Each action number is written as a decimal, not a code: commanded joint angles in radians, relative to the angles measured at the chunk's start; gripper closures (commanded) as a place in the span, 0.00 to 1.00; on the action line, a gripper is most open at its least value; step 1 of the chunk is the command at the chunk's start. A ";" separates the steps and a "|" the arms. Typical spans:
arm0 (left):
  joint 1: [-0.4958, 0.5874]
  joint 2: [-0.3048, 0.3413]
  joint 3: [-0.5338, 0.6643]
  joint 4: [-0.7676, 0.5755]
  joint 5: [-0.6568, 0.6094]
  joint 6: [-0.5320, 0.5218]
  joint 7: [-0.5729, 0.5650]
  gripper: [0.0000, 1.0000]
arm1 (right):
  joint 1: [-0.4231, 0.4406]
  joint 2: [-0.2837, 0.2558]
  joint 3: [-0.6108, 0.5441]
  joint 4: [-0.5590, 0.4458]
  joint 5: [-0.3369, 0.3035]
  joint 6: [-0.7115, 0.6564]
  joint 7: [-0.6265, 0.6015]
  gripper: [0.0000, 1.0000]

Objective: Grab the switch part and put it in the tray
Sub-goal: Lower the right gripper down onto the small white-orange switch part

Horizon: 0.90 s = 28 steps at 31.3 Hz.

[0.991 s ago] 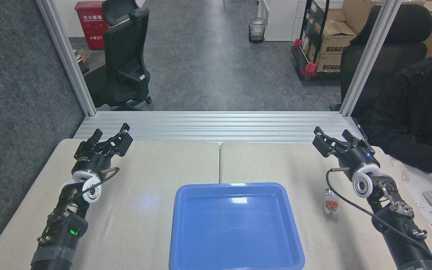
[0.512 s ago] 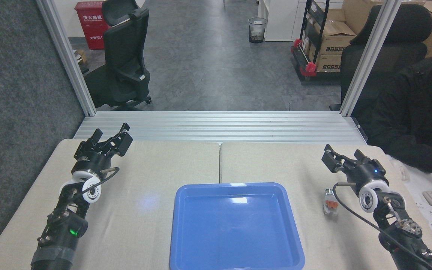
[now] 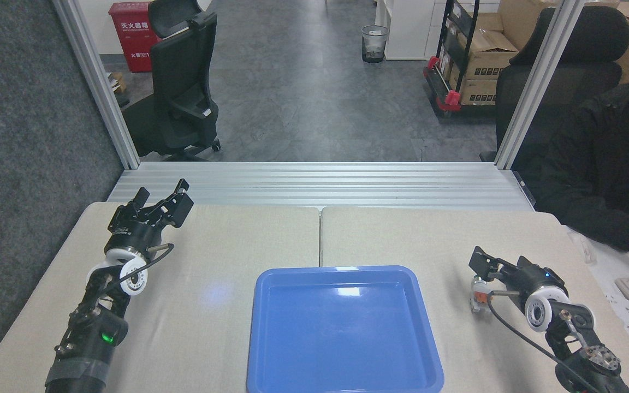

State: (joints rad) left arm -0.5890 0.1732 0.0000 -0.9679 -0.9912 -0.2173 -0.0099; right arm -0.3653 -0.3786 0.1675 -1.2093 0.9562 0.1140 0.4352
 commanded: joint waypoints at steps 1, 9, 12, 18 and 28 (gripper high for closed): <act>0.000 0.000 -0.023 0.000 -0.001 0.000 0.001 0.00 | 0.068 0.018 -0.008 -0.085 0.004 0.033 0.020 0.01; 0.000 0.000 -0.023 0.000 0.000 0.000 0.001 0.00 | 0.092 0.044 -0.009 -0.044 0.013 0.041 0.030 0.01; 0.000 0.000 -0.023 0.000 -0.001 0.000 -0.001 0.00 | 0.088 0.041 -0.010 0.008 0.015 0.052 0.025 0.01; 0.000 0.000 -0.023 0.000 -0.001 -0.002 -0.001 0.00 | 0.074 0.030 -0.010 0.082 0.019 0.075 0.019 0.02; 0.000 0.000 -0.023 0.000 -0.001 0.000 -0.001 0.00 | 0.005 0.033 -0.006 0.154 0.019 0.075 0.005 0.03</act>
State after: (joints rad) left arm -0.5891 0.1733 0.0000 -0.9679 -0.9912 -0.2179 -0.0098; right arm -0.3259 -0.3544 0.1604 -1.1552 0.9736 0.1871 0.4428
